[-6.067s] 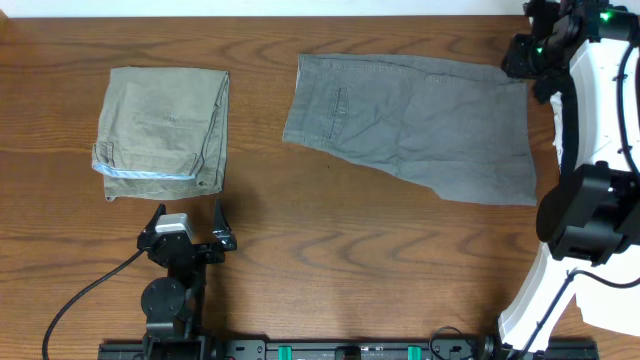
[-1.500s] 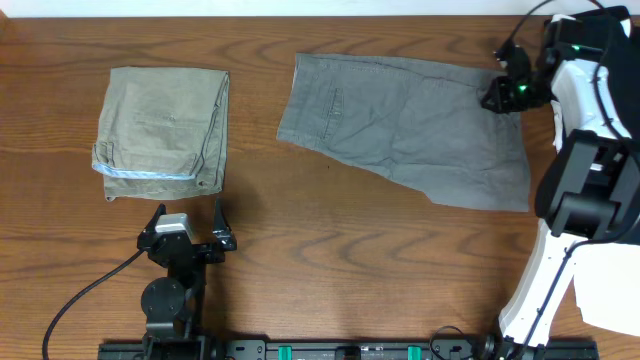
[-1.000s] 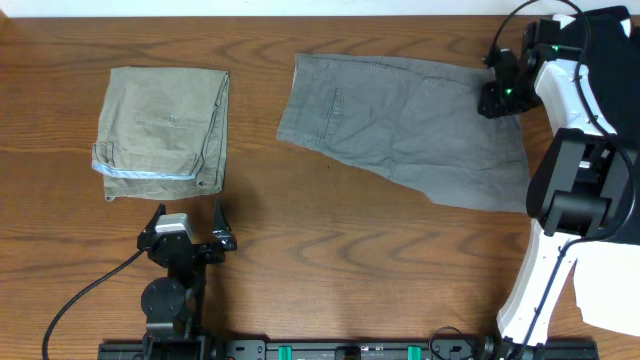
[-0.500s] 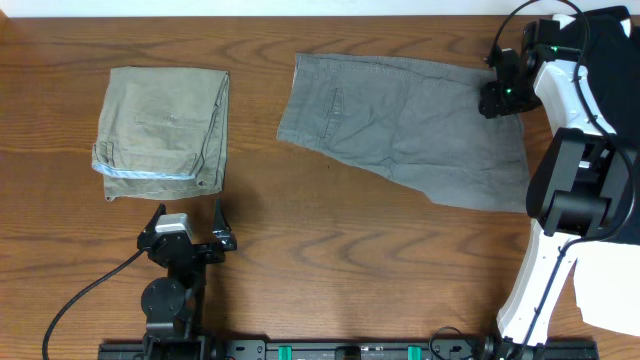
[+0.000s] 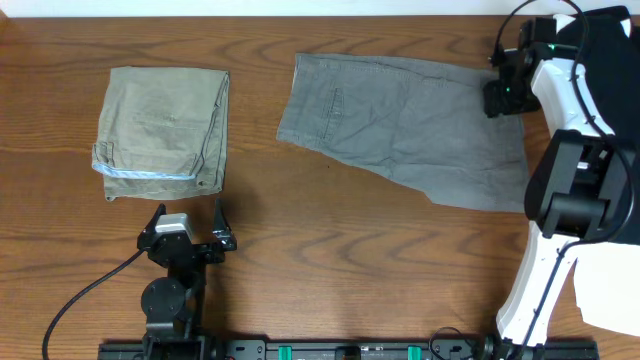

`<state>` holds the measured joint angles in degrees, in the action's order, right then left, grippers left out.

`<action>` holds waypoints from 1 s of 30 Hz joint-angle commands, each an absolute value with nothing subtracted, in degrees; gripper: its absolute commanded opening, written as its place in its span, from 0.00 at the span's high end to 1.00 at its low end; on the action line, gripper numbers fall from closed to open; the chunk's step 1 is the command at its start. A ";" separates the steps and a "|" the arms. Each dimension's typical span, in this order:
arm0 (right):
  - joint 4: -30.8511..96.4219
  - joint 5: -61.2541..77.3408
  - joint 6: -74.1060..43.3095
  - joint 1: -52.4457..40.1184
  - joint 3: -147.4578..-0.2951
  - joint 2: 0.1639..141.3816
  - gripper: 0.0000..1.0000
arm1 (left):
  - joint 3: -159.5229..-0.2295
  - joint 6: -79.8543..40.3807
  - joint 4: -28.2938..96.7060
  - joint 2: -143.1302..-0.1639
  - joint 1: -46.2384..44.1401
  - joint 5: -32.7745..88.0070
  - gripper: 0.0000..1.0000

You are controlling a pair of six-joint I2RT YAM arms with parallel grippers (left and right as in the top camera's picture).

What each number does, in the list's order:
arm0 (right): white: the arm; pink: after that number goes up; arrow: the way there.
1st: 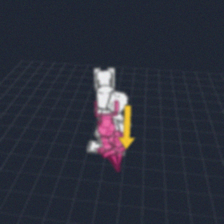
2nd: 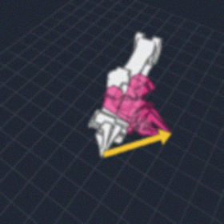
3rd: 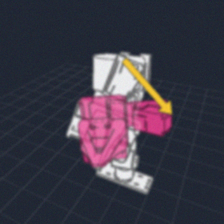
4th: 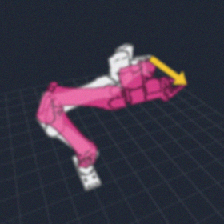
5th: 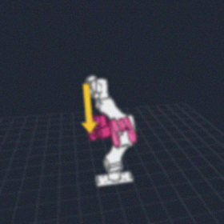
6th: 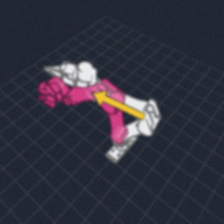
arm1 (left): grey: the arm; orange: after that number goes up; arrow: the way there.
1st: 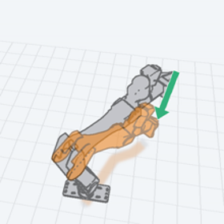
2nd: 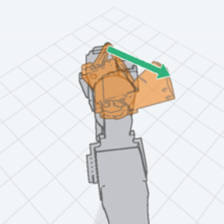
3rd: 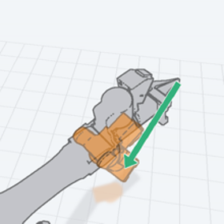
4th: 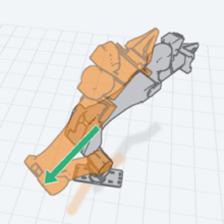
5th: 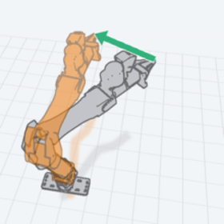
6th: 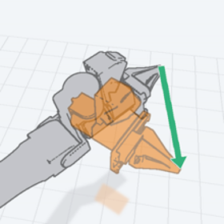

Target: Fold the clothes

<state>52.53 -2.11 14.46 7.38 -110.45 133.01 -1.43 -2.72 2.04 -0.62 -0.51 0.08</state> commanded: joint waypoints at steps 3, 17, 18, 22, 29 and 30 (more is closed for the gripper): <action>52.80 -7.94 13.52 3.97 -111.37 128.92 0.43 | -0.23 -2.15 4.01 -0.21 -0.73 -0.25 0.02; 54.19 -9.02 13.50 1.10 -111.26 129.01 0.41 | -0.23 -2.15 4.01 -0.21 -0.73 -0.25 0.02; 54.22 -9.02 13.52 1.15 -111.20 129.01 0.41 | -0.23 -2.15 4.01 -0.21 -0.73 -0.23 0.02; 53.74 -8.99 13.52 1.54 -110.61 129.14 0.40 | -0.23 -2.15 4.01 -0.21 -0.73 -0.23 0.02; 50.37 -8.56 13.52 2.63 -110.48 132.11 0.39 | -0.23 -2.15 4.01 -0.21 -0.73 -0.25 0.02; 49.87 -8.54 13.52 2.74 -110.48 132.35 0.40 | -0.23 -2.15 4.01 -0.21 -0.73 -0.25 0.02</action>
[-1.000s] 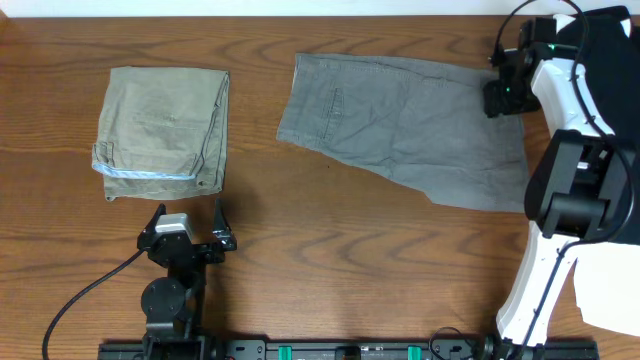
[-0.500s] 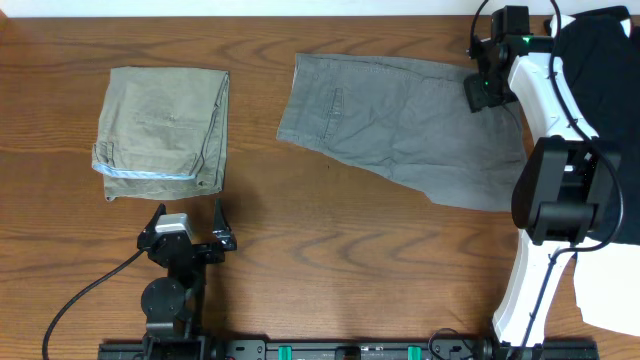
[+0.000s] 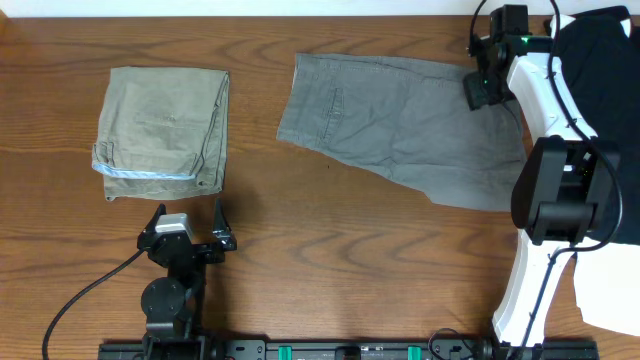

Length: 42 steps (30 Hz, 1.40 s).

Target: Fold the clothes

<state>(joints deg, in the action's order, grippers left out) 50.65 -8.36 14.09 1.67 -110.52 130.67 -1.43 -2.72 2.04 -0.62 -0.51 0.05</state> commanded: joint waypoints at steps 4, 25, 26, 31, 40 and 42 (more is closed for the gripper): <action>49.28 -8.27 13.50 3.01 -110.48 133.05 0.47 | -0.23 -2.15 4.01 -0.21 -0.73 -0.25 0.02; 50.00 -5.32 13.30 5.63 -110.02 134.69 0.91 | -0.23 -2.15 4.01 -0.21 -0.73 -0.23 0.02; 50.09 -5.32 13.30 5.61 -110.02 134.69 0.96 | -0.23 -2.15 4.01 -0.21 -0.73 -0.23 0.02; 50.54 -5.32 13.32 5.61 -110.02 134.69 0.99 | -0.23 -2.17 4.01 -0.21 -0.73 -0.25 0.02; 50.61 -4.12 13.30 5.61 -110.02 134.69 0.99 | -0.23 -2.15 4.01 -0.21 -0.73 -0.25 0.02; 50.57 -3.05 13.30 5.61 -110.02 134.69 0.99 | -0.23 -2.15 4.01 -0.21 -0.73 -0.25 0.02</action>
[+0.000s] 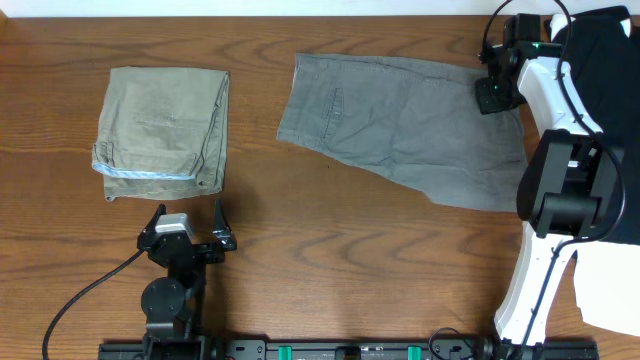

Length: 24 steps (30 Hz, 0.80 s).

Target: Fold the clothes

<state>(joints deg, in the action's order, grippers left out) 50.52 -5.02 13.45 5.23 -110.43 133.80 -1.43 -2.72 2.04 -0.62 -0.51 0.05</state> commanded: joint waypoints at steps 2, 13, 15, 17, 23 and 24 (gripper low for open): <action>50.52 -2.50 13.28 5.61 -110.02 134.69 0.99 | -0.23 -2.15 3.90 -0.21 -0.73 -0.25 0.02; 50.54 -1.37 13.30 5.61 -110.02 134.69 0.99 | -0.56 -0.16 -4.86 -0.23 -0.69 5.39 0.02; 50.35 -0.75 13.28 5.61 -110.02 134.69 0.99 | -2.04 -0.23 -3.66 -0.95 -0.69 7.33 0.02; 50.13 -0.56 13.28 5.61 -110.02 134.69 0.99 | -4.38 -0.16 -3.07 -3.11 -0.69 8.40 0.02; 49.89 -0.58 13.28 5.61 -110.02 134.69 0.99 | -20.75 2.35 1.87 -20.16 -0.69 10.15 0.02; 49.71 -0.56 13.28 5.61 -110.02 134.69 0.99 | -24.25 3.03 2.96 -24.29 -0.73 10.87 0.02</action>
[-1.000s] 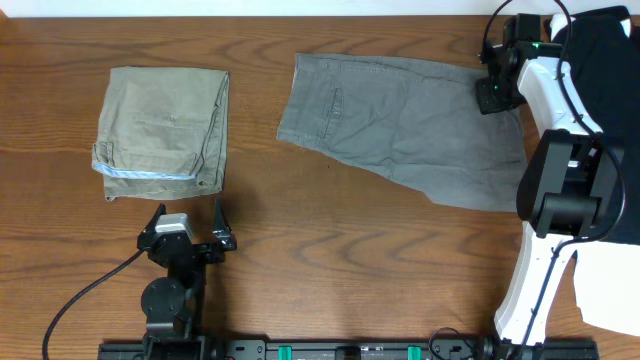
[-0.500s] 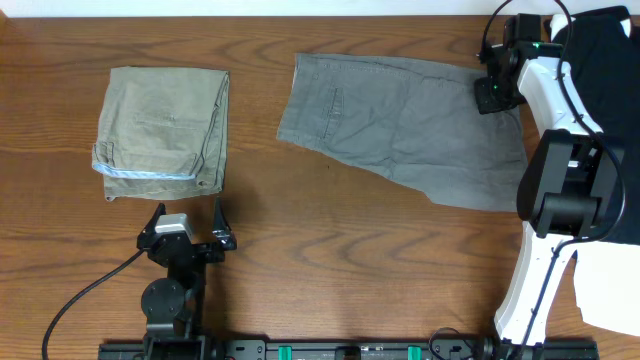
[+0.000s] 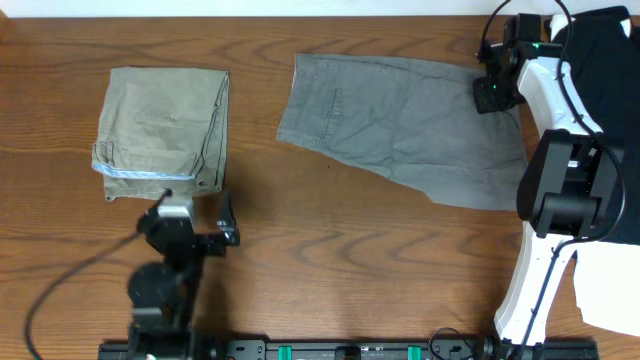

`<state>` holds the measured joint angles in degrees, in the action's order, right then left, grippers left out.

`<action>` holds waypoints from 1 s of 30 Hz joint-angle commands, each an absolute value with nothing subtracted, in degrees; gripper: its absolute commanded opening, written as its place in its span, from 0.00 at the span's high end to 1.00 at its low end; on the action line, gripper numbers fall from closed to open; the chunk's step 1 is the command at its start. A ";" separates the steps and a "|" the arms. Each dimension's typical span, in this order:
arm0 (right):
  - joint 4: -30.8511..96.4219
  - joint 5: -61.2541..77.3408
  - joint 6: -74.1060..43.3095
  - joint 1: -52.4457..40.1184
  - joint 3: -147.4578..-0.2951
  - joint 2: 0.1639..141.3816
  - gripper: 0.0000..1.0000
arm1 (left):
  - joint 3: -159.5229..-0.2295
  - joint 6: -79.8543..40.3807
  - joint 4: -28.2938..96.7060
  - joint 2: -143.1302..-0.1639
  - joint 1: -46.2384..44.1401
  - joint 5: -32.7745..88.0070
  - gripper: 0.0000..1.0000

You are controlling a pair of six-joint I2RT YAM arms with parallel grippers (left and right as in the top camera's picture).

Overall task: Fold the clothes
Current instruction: 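Move the left gripper to the grey shorts' upper left corner and grasp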

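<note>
Grey-green shorts (image 3: 400,125) lie spread flat across the middle and right of the table. My right gripper (image 3: 487,92) is low over their top right corner; its fingers are too dark to tell open from shut. A khaki garment (image 3: 163,128) lies folded at the left. Just below its lower edge, my left gripper (image 3: 192,212) is open and holds nothing, and the arm looks blurred.
A dark garment (image 3: 600,40) lies at the top right corner behind the right arm. A white sheet (image 3: 612,300) sticks out at the bottom right. The right arm's white base (image 3: 535,290) stands at the right front edge.
My left arm has moved a little away from the front edge, toward the folded khaki garment. The right gripper has barely shifted at the shorts' corner. The shorts lie as before.
My right gripper was just off the shorts' top right edge, then further left over the cloth, then back at the corner, where it stays. The shorts and the folded khaki garment kept their places. The left arm stayed parked until its small move now.
</note>
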<state>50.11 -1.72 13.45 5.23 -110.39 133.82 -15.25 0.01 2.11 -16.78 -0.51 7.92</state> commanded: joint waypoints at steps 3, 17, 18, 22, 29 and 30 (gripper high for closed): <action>49.17 -0.56 13.28 5.61 -110.02 134.69 0.99 | -36.56 3.18 6.85 -39.51 -0.73 13.91 0.02; 48.42 -0.56 11.57 5.61 -110.02 134.69 0.99 | -97.38 9.85 34.68 -105.67 -6.83 17.34 0.02; 48.45 -0.56 11.57 5.61 -110.02 134.69 0.99 | -99.53 9.87 34.46 -108.73 -7.20 17.34 0.02; 48.36 -0.54 11.55 5.56 -110.02 134.69 0.99 | -101.71 9.87 30.09 -116.99 -7.86 17.37 0.02; 48.40 2.42 11.16 5.50 -110.02 134.69 0.99 | -101.71 9.85 20.99 -125.73 -7.81 17.37 0.02; 48.36 2.48 11.14 5.50 -110.02 134.69 0.99 | -101.71 9.82 20.43 -126.23 -7.88 17.37 0.02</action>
<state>48.56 0.03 12.08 5.23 -110.24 133.88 -100.64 9.06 21.96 -125.10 -7.99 16.62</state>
